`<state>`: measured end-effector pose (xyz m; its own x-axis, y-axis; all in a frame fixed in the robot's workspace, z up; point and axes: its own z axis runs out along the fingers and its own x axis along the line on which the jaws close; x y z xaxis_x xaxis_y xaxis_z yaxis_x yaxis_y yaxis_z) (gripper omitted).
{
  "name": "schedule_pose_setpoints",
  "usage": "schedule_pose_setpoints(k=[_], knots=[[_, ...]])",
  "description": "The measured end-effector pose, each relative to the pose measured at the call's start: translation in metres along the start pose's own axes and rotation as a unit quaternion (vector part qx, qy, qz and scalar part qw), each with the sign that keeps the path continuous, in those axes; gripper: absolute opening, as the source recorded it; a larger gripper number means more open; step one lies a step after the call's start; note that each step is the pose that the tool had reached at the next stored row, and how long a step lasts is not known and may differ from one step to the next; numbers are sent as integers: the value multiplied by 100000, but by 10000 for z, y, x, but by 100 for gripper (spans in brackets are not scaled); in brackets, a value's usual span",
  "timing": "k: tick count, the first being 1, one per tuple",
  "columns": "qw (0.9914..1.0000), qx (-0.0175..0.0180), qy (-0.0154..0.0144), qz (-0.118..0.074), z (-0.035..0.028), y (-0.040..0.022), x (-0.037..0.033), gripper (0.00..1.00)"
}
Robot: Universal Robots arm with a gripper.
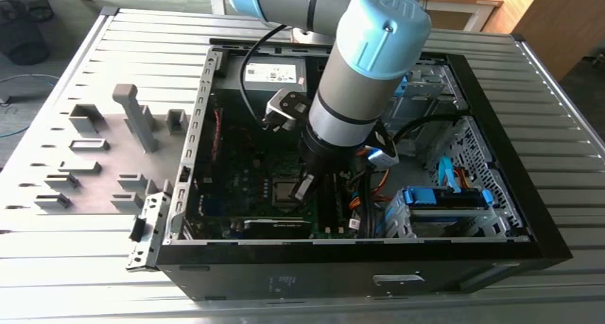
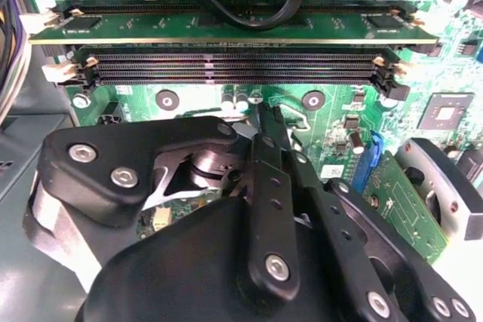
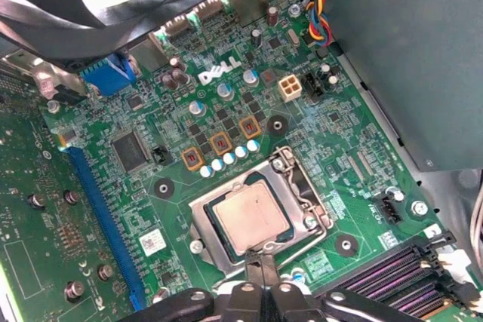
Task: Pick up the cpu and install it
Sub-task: 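Install the first cpu locking lever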
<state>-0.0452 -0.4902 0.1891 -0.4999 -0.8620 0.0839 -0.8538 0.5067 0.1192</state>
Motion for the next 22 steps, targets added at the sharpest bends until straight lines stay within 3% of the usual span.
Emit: schedule_pose_setpoints(k=[5,12,22], knots=[[100000,-6,-20,0,4,-5,13,11],[100000,9,9,1,6,-49,91,11],[100000,0,3,4,11,-53,91,11]])
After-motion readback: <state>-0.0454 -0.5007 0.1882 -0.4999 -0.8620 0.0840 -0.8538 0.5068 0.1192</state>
